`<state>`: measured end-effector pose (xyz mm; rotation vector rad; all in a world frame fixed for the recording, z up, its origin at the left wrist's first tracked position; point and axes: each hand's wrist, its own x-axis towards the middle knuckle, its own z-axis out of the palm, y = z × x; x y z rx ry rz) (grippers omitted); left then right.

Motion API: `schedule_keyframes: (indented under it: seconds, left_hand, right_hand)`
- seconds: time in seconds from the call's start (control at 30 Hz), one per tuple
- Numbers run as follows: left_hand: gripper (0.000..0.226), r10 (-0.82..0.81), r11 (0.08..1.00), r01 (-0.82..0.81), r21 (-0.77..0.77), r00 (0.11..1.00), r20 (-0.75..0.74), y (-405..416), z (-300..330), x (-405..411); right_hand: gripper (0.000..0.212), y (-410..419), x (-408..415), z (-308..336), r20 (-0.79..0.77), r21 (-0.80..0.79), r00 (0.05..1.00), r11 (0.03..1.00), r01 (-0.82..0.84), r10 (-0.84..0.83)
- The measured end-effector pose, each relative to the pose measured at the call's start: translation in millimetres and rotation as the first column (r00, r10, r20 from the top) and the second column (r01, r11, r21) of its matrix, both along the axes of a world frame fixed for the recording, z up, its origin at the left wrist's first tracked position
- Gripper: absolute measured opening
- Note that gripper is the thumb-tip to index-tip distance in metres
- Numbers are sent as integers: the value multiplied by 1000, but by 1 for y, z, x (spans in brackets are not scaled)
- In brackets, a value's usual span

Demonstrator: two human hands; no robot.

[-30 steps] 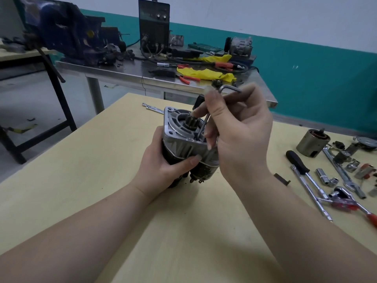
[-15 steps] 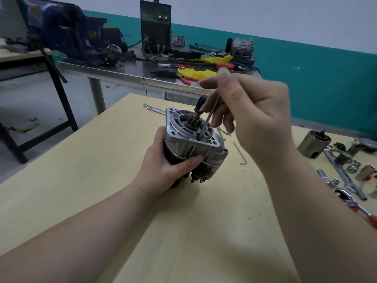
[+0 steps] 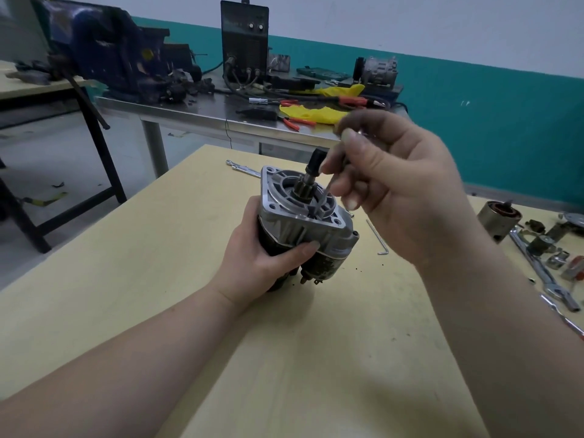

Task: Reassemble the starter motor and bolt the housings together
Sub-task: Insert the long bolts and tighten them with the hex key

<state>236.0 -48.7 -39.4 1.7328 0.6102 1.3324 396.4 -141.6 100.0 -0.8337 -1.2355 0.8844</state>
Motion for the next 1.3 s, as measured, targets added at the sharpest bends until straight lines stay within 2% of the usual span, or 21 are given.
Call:
schedule_keyframes:
  seconds: [0.07, 0.17, 0.2, 0.27, 0.33, 0.37, 0.43, 0.5, 0.53, 0.57, 0.67, 0.7, 0.77, 0.83, 0.9, 0.97, 1.03, 1.1, 1.13, 1.2, 1.3]
  left_hand:
    - [67, -5, 1000, 5, -8, 1000, 12, 1, -1, 1]
    - [73, -4, 1000, 4, -11, 1000, 4, 3, -2, 2]
    - [74, 2, 1000, -2, -2, 1000, 3, 4, -2, 2]
    - [73, 1, 1000, -1, 5, 1000, 1, 4, -2, 1]
    - [72, -4, 1000, 4, -4, 1000, -1, 3, -1, 1]
    - [72, -5, 1000, 5, -6, 1000, -1, 3, -1, 1]
    - [74, -11, 1000, 11, -11, 1000, -2, 2, -1, 2]
    - [75, -5, 1000, 5, -17, 1000, -6, 2, -2, 3]
    - [75, 1, 1000, -1, -14, 1000, -7, 2, -2, 3]
    - [73, 6, 1000, -6, -8, 1000, -9, 2, -2, 3]
    - [72, 13, 1000, -13, 3, 1000, -16, 3, -3, 1]
    - [72, 8, 1000, -8, 1, 1000, -18, 4, -3, 1]
    - [73, -2, 1000, 2, -4, 1000, -25, 4, -3, 1]
    - [74, 0, 1000, 0, 2, 999, -42, 3, -3, 2]
    - [71, 21, 1000, -20, 25, 999, -44, 2, -4, 3]
    - [67, 45, 998, -44, 34, 999, -28, 1, -4, 3]
    - [63, 62, 998, -61, 33, 998, -27, 1, -3, 2]
    - [62, 59, 998, -58, 31, 998, -32, 2, -3, 1]
    - [62, 53, 998, -52, 33, 998, -33, 2, -3, 1]
    - [63, 48, 998, -46, 39, 998, -34, 3, -3, 1]
    - [65, 42, 999, -41, 25, 999, -35, 4, -4, 3]
  right_hand:
    - [13, 1, -10, -17, -29, 139, 980, 971, 197, -195]
    - [14, 7, -30, -36, -6, 382, 904, 834, 397, -428]
    - [14, 10, -33, -37, 0, 410, 897, 818, 403, -441]
    - [10, 14, -29, -32, 28, 365, 917, 858, 362, -399]
    - [26, 15, -20, -27, 103, 313, 941, 909, 277, -323]
    - [34, 16, -15, -26, 175, 342, 927, 903, 260, -333]
    - [39, 16, -12, -26, 326, 509, 805, 810, 291, -495]
    - [37, 17, -16, -27, 383, 655, 621, 675, 339, -684]
    - [36, 18, -19, -27, 392, 681, 556, 637, 361, -733]
    - [36, 18, -20, -24, 419, 656, 556, 663, 362, -718]
    - [29, 11, -11, -5, 441, 378, 797, 890, 253, -414]
    - [29, 8, -7, 1, 419, 310, 840, 924, 226, -346]
    - [30, 7, -4, 9, 433, 271, 821, 923, 275, -372]
    - [26, 12, -9, 9, 476, 292, 728, 869, 398, -493]
    - [36, 19, -16, 6, 462, 241, 698, 835, 495, -547]
    - [27, 21, -17, 8, 357, 99, 819, 890, 445, -449]
    - [21, 17, -9, 9, 189, -40, 958, 973, 227, -216]
    - [21, 9, 3, 7, 71, -88, 997, 996, -8, 14]
    - [20, 6, 6, 4, 49, -72, 997, 996, -61, 65]
    - [14, 5, 8, -4, 1, -8, 998, 998, -56, 56]
    - [8, 7, -8, -22, -188, 84, 976, 988, 131, -113]
